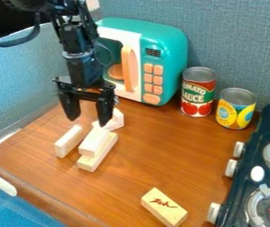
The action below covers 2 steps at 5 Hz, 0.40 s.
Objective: Put the block rectangle on top of the other
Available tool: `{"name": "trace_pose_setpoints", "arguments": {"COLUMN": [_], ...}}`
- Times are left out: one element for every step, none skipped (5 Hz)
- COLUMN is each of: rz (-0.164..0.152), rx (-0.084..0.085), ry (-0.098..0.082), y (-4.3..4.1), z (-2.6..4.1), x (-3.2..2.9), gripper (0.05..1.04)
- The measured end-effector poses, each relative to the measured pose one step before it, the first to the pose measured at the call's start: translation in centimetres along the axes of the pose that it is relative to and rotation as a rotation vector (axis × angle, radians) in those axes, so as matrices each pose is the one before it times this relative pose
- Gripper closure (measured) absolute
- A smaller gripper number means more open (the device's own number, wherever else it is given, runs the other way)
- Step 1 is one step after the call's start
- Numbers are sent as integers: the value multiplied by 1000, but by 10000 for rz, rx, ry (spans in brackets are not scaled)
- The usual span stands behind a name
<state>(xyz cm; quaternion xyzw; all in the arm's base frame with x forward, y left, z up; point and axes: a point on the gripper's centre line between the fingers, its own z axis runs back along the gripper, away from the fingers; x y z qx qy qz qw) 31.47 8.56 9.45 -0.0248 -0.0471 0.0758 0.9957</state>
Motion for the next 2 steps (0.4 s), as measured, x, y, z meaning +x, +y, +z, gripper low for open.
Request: {"name": "trace_pose_setpoints", "arguments": {"rz": [-1381, -1103], "rx": [-339, 336], "ry": [-215, 137], "y": [-728, 489], "z": [415, 54], "x": [-346, -189], "gripper": [83, 83]}}
